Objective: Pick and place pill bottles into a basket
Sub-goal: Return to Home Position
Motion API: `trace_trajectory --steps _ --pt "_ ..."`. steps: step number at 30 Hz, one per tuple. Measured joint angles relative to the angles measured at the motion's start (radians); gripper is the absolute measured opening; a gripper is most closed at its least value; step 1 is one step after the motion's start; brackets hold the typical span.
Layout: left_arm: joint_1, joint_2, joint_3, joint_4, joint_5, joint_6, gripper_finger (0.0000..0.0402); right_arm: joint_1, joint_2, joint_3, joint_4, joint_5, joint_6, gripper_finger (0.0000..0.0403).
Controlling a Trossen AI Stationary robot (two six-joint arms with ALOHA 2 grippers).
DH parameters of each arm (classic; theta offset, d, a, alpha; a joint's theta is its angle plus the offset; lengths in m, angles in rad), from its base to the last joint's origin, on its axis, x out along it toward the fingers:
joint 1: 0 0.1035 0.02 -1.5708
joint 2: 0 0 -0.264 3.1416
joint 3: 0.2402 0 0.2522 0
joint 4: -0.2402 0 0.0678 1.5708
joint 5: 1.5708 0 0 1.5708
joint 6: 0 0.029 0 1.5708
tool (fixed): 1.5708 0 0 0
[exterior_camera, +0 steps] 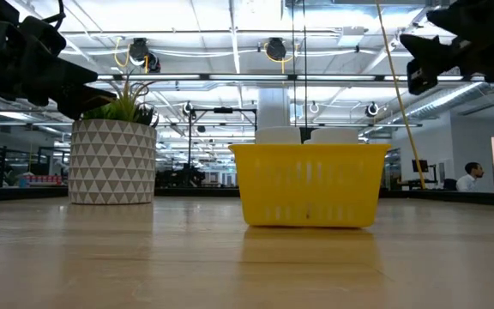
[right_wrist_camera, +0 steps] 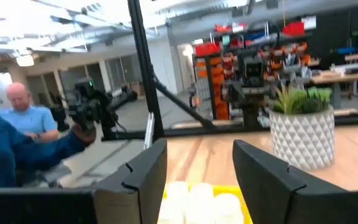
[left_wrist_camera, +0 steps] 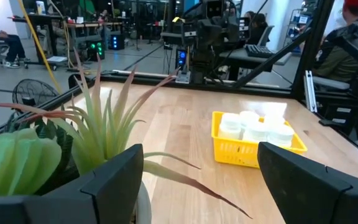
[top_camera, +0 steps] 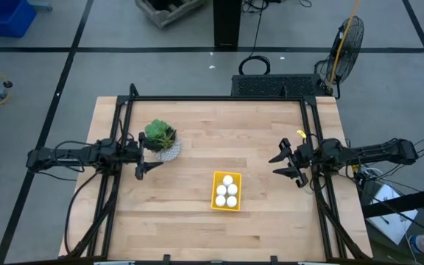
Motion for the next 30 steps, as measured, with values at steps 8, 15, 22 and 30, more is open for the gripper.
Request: trace_trajectory --steps 8,15,22,30 --pt "0.000 0.000 0.000 -0.001 0.001 0.001 0.0328 0.000 -0.193 0.052 -0.271 0.036 -0.078 0.0175" --pt "0.000 0.000 0.000 -0.005 0.001 0.000 0.0318 0.000 -0.272 0.054 -0.369 0.116 -0.114 0.0176" --pt "0.000 0.002 0.002 -0.019 0.000 -0.002 0.0317 0.000 -0.277 0.014 -0.322 0.178 -0.122 0.0176" --pt "0.000 0.009 0.002 -0.016 0.000 0.045 0.0317 0.001 -0.276 0.009 -0.303 0.190 -0.094 0.0176"
